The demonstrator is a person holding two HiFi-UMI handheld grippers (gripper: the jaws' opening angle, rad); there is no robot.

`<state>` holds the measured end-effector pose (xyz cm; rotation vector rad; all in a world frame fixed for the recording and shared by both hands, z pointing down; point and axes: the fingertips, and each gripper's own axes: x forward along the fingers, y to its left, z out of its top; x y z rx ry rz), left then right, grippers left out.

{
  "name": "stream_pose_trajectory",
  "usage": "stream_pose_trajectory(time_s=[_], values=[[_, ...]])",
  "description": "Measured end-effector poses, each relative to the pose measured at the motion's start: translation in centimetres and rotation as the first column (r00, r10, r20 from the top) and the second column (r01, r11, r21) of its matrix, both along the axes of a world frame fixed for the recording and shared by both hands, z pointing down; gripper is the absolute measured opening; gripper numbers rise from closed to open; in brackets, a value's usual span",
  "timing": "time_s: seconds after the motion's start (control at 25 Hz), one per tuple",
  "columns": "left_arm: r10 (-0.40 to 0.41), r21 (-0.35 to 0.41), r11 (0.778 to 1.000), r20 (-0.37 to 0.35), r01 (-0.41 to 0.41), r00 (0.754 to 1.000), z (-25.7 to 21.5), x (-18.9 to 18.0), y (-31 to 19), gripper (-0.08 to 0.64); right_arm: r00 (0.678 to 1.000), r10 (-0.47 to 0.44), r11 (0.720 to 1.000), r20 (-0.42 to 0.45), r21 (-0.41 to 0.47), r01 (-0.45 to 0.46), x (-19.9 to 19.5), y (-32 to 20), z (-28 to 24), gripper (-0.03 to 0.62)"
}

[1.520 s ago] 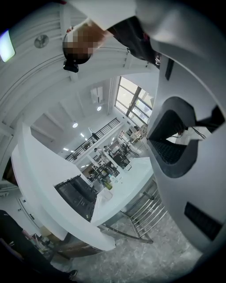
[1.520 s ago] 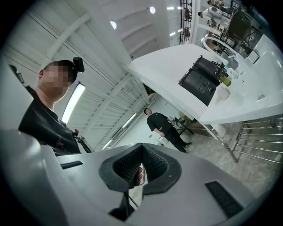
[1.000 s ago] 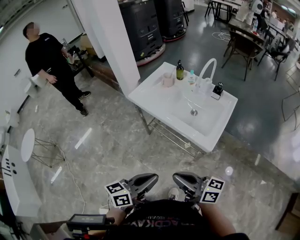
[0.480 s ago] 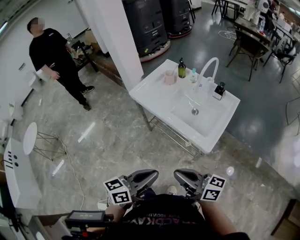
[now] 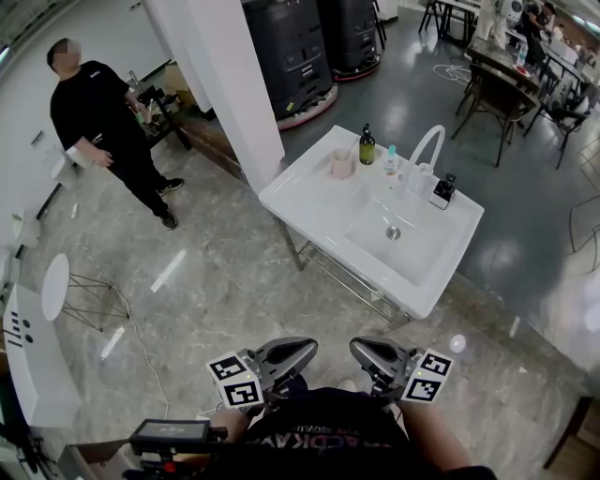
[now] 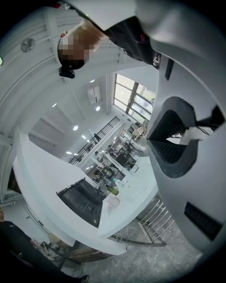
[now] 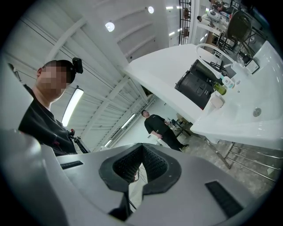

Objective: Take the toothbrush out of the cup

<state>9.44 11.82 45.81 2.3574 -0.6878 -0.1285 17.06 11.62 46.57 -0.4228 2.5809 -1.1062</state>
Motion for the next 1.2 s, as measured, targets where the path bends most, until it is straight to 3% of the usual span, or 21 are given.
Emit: stream_pose_trajectory(time_s=[0.64, 0.96, 1.2], values=[[0.105, 0.000, 0.994, -0.048, -0.105, 0.993, -0.5, -11.9, -9.9, 0.008, 0.987, 0.157, 0.987, -0.033, -0.023, -0.157, -11.7, -10.5, -1.0, 0.009], [0.177, 0.002, 0.984, -0.041, -0.177, 0.983, 0.4, -16.3, -11.9, 0.008, 0.970, 0.235, 0.971, -0.067, -0.030, -0.237, -15.9, -14.6, -0.6, 0.009], [0.172, 0.017, 0.985, -0.041, -0.171, 0.984, 0.2, -20.7, -13.0, 0.008, 0.963, 0.258, 0.965, -0.072, -0.024, -0.261, -19.4, -16.4, -0.6, 0.009]])
